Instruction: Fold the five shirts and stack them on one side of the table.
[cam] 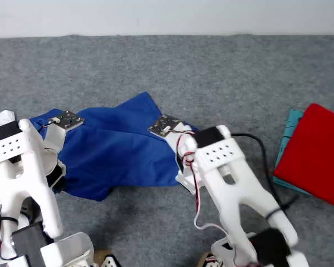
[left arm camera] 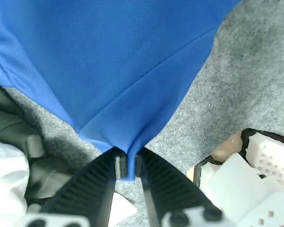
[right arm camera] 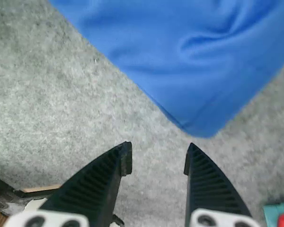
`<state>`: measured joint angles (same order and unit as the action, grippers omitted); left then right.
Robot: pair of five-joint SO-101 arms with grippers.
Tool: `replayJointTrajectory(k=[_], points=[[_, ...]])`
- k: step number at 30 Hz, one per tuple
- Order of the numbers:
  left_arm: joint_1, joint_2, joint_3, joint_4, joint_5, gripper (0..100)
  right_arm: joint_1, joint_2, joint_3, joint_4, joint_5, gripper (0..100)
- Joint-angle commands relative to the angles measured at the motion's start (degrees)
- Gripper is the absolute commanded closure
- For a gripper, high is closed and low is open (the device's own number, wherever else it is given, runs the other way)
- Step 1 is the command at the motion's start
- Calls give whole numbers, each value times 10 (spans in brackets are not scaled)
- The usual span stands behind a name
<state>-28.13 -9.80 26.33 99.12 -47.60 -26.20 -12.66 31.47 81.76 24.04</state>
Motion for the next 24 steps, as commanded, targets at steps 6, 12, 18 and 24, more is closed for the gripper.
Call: replayJointTrajectory(k=[6, 12, 18, 24], points=[[-4, -26, -1, -4, -4, 987, 23, 120, -4, -75, 8, 807], [-4, -26, -1, -4, -4, 987, 56, 135, -11, -82, 8, 807], [-4, -26, -1, -4, -4, 987, 54, 78, -88, -7, 8, 808], [-2, -26, -1, -4, -4, 987, 55, 85, -107, 0, 41, 745]])
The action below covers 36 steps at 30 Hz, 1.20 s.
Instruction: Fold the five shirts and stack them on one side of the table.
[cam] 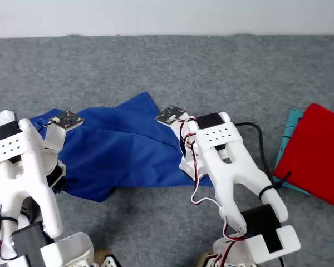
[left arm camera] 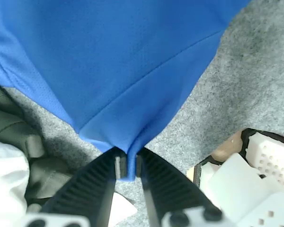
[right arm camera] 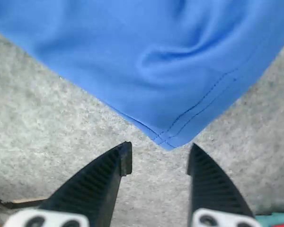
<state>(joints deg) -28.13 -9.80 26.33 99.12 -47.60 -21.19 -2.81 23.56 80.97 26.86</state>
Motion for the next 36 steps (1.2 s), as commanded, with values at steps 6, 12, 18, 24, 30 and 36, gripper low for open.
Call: replayJointTrajectory(k=[6, 12, 18, 24, 30, 36], points=[[-2, -26, -1, -4, -4, 987, -6, 34, -31, 6, 1, 712], [-1, -26, -1, -5, -4, 987, -41, 87, -31, -22, -7, 713], [-1, -25, -1, -7, -4, 987, -28, 157, -32, -68, -20, 716], [-1, -25, -1, -8, -4, 987, -10, 201, -33, -99, -17, 897], [0, -26, -7, -8, -4, 987, -9, 193, -39, -91, -17, 989], [18, -32, -38, -3, -3, 987, 21, 128, -123, 6, -17, 988]])
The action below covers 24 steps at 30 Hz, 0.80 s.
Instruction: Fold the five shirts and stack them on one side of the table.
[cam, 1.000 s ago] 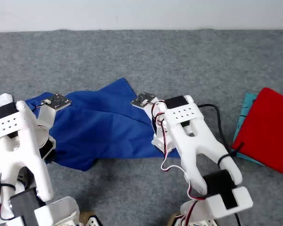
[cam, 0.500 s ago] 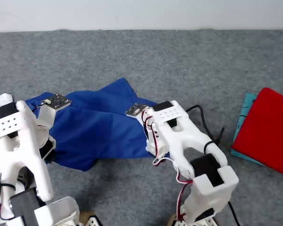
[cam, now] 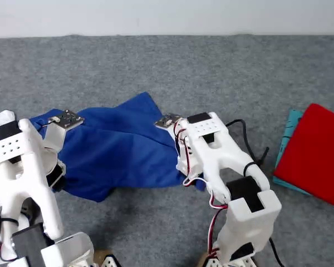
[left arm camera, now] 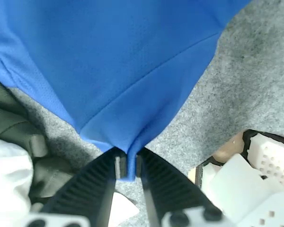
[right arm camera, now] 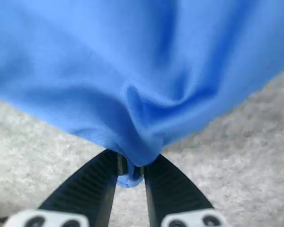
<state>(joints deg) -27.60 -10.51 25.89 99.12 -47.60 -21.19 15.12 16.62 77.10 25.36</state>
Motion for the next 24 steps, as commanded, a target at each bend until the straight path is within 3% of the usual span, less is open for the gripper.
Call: replayJointTrajectory(k=[1, 8, 12, 15, 19, 24], points=[[19, -25, -41, 2, -3, 987, 29, -66, -73, 61, -1, 988], [91, -25, -53, 14, -3, 983, 114, -141, -216, 133, 51, 988], [106, -25, -56, 14, -3, 884, 149, -141, -243, 131, 69, 988], [106, -25, -82, 13, 4, 818, 155, -141, -243, 131, 70, 988], [113, -20, -134, 13, 29, 791, 153, -136, -243, 126, 69, 988], [166, -11, -109, -25, 73, 789, 151, -109, -244, 122, 67, 988]])
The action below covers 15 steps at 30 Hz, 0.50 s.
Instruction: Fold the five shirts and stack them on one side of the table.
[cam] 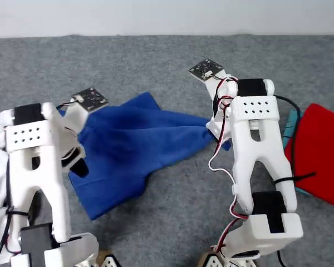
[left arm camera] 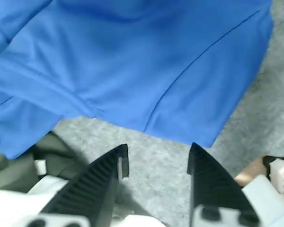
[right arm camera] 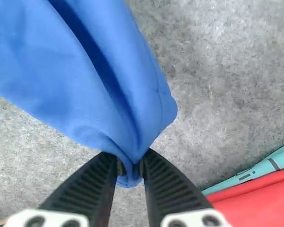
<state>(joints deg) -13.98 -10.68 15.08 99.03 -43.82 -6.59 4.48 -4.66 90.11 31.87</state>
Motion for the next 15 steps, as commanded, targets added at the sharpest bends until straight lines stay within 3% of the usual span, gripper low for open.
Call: replayJointTrajectory(k=[1, 8, 15], points=[[37, 2, 11, -38, 47, 790, 5, -1, -33, -8, 2, 988], [42, 178, 19, -93, 58, 854, 5, 0, -33, -3, 2, 988], [22, 365, -153, -93, 60, 886, 5, -1, -33, -2, 2, 988]])
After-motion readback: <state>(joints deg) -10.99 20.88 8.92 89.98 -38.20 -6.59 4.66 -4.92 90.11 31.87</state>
